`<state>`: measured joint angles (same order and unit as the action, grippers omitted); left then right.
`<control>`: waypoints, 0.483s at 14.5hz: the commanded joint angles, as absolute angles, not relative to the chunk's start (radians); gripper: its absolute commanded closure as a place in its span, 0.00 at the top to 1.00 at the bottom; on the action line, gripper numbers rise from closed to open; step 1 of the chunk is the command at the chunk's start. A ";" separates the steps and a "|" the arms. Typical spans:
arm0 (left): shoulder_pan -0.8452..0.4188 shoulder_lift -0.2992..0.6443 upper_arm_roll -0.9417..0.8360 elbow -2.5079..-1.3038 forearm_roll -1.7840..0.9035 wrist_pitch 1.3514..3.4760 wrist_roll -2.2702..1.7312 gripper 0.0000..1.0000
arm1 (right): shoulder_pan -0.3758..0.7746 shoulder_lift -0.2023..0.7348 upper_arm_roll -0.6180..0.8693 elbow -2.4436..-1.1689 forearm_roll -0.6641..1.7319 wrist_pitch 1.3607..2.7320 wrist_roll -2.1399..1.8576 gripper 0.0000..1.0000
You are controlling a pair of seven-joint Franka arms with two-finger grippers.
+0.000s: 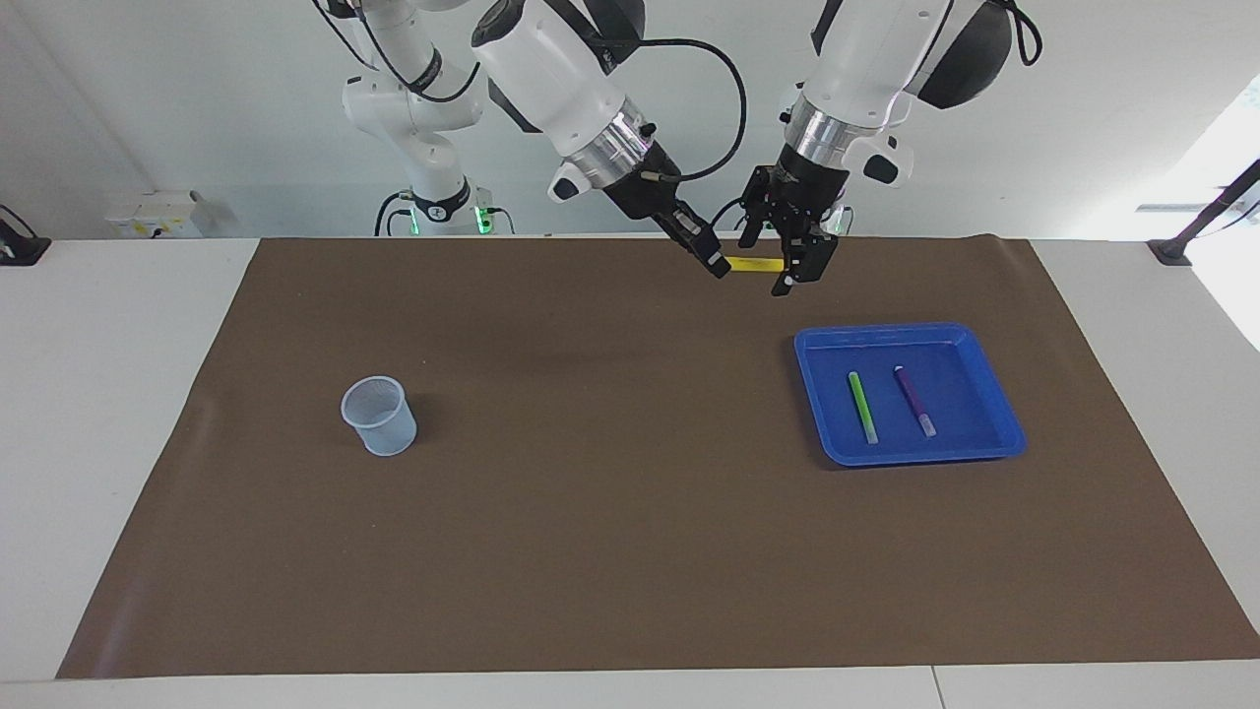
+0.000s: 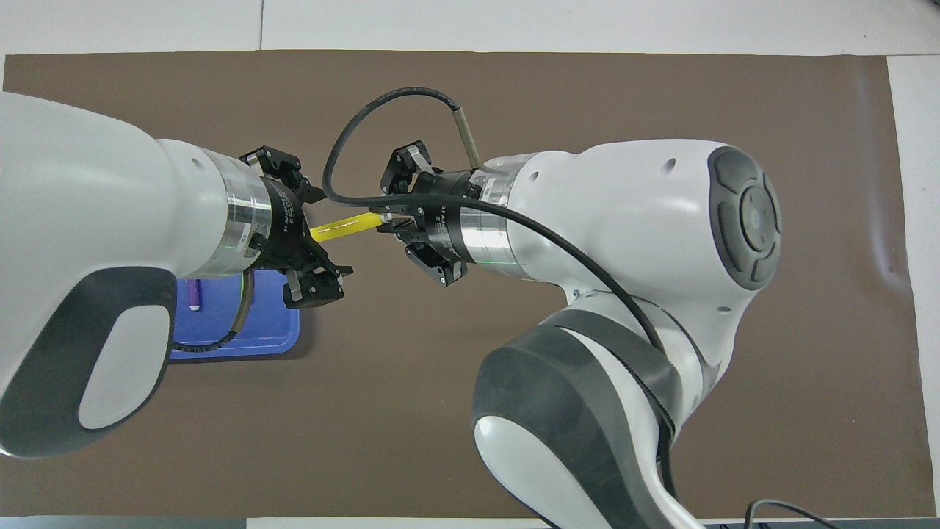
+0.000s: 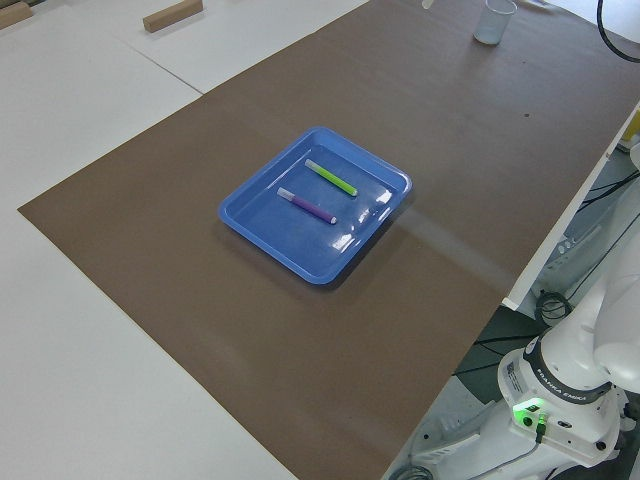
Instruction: Right arm passes pens to left for tray arrangement
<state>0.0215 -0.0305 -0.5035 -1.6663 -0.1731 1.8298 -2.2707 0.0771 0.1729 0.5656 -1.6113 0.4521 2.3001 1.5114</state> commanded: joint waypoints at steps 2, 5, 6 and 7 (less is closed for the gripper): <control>0.031 -0.061 -0.499 -1.692 -0.193 1.842 -2.247 0.60 | 0.077 0.192 0.578 -1.594 0.431 2.319 1.532 0.00; 0.031 -0.061 -0.499 -1.692 -0.193 1.844 -2.247 0.34 | 0.077 0.192 0.578 -1.592 0.431 2.319 1.532 0.00; 0.031 -0.061 -0.499 -1.692 -0.193 1.845 -2.247 0.23 | 0.077 0.192 0.577 -1.594 0.431 2.319 1.532 0.00; 0.031 -0.061 -0.499 -1.692 -0.193 1.845 -2.249 0.04 | 0.077 0.192 0.577 -1.594 0.431 2.319 1.532 0.00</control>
